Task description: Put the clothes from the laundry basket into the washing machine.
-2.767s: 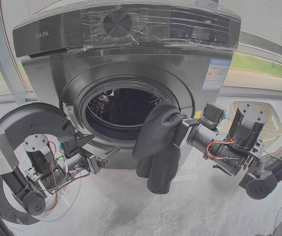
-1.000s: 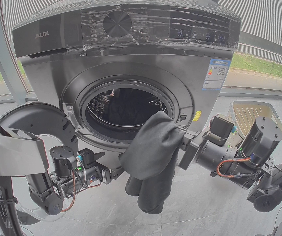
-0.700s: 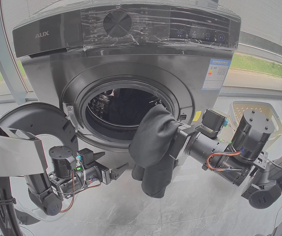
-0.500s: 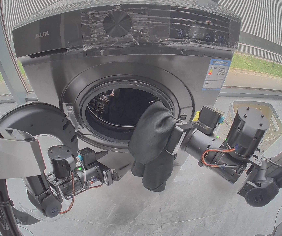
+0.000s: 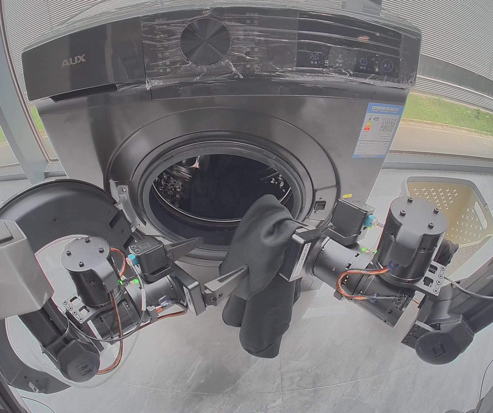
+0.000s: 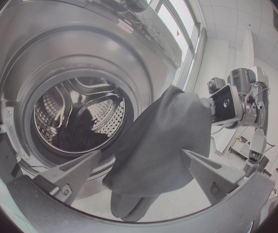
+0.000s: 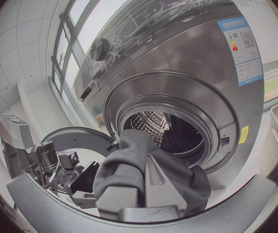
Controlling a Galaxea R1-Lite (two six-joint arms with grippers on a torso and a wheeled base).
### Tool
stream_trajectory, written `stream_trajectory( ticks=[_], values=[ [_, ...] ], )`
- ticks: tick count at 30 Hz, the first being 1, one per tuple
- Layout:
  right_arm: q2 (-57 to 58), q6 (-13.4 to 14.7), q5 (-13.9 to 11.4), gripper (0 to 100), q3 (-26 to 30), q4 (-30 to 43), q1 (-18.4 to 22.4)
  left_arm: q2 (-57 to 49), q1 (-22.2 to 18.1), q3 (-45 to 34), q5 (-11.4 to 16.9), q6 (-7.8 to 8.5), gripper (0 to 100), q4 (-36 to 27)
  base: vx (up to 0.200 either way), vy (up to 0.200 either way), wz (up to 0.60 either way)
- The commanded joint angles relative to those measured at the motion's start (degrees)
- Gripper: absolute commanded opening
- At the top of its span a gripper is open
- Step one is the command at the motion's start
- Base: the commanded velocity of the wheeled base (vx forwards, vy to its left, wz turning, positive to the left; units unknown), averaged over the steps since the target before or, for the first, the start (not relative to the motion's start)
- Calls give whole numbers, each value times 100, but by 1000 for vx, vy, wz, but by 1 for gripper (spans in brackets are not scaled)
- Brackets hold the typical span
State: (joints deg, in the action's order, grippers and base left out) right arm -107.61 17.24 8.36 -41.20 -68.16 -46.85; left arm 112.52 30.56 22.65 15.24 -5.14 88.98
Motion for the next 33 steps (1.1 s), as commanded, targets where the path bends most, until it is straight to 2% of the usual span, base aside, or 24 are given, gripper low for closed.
stream_trajectory(
  ticks=[1,7,12,16,22,27,29,33],
  values=[
    [-85,-1,-1,0,7,-5,-105,-116,284,134,-47,-22,100,-3,0,0,0],
    [-94,-1,-1,0,34,-5,-105,-81,565,257,-30,-4,100,-3,0,0,0],
    [-94,-1,-1,0,25,4,-70,-134,723,29,41,31,100,-3,0,0,0],
    [-138,-10,-1,0,7,13,-9,-151,785,-156,296,40,100,5,0,0,0],
    [-147,-10,7,0,16,4,0,-107,793,-182,313,57,100,5,0,0,0],
    [-155,-1,-1,0,16,-5,-9,-28,881,-33,190,40,100,-21,0,0,0],
    [-147,16,-1,0,34,-5,-88,218,829,231,-47,66,100,-12,0,0,0],
    [-147,16,7,0,34,-5,-132,385,820,398,-144,110,100,-21,0,0,0]
  ],
)
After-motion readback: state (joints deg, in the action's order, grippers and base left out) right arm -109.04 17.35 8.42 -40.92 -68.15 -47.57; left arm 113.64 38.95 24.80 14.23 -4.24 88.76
